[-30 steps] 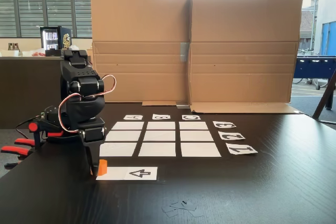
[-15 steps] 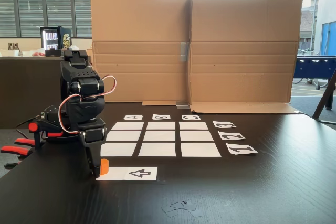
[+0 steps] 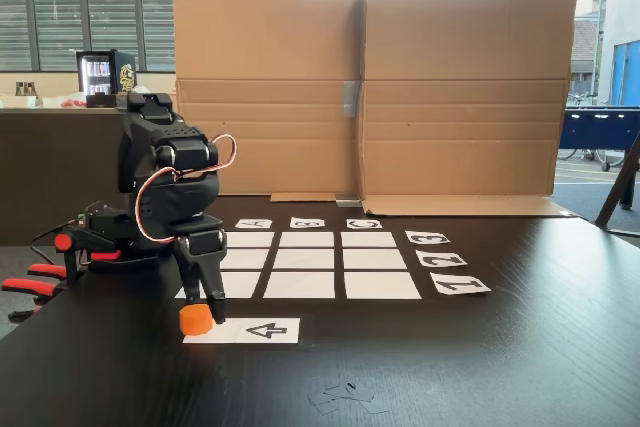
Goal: Pick up the round, orange token and place it in the grid on square B1.
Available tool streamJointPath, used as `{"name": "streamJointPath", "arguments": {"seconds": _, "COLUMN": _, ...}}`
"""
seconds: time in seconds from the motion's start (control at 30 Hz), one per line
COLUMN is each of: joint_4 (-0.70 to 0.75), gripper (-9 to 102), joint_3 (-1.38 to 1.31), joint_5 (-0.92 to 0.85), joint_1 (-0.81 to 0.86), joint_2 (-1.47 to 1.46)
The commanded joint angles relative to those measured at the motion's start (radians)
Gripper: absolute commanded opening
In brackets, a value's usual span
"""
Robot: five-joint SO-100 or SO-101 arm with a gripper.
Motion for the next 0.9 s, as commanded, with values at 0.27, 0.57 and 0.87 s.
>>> {"name": "streamJointPath", "arguments": {"seconds": 0.27, "joint_4": -0.023, "gripper": 0, "joint_3": -0.003, "joint_5": -0.014, "joint_1": -0.002, "joint_2": 0.051}}
{"name": "streamJointPath", "arguments": {"seconds": 0.57, "joint_4": -0.017, "gripper": 0, "joint_3": -0.029, "joint_5": -0.015, "joint_1": 0.011, "joint_2": 0.092}}
{"name": "streamJointPath", "arguments": {"seconds": 0.87, "joint_4": -0.075, "gripper": 0, "joint_3": 0.057, "joint_5": -0.101, "joint_1": -0.067, "joint_2": 0.351}}
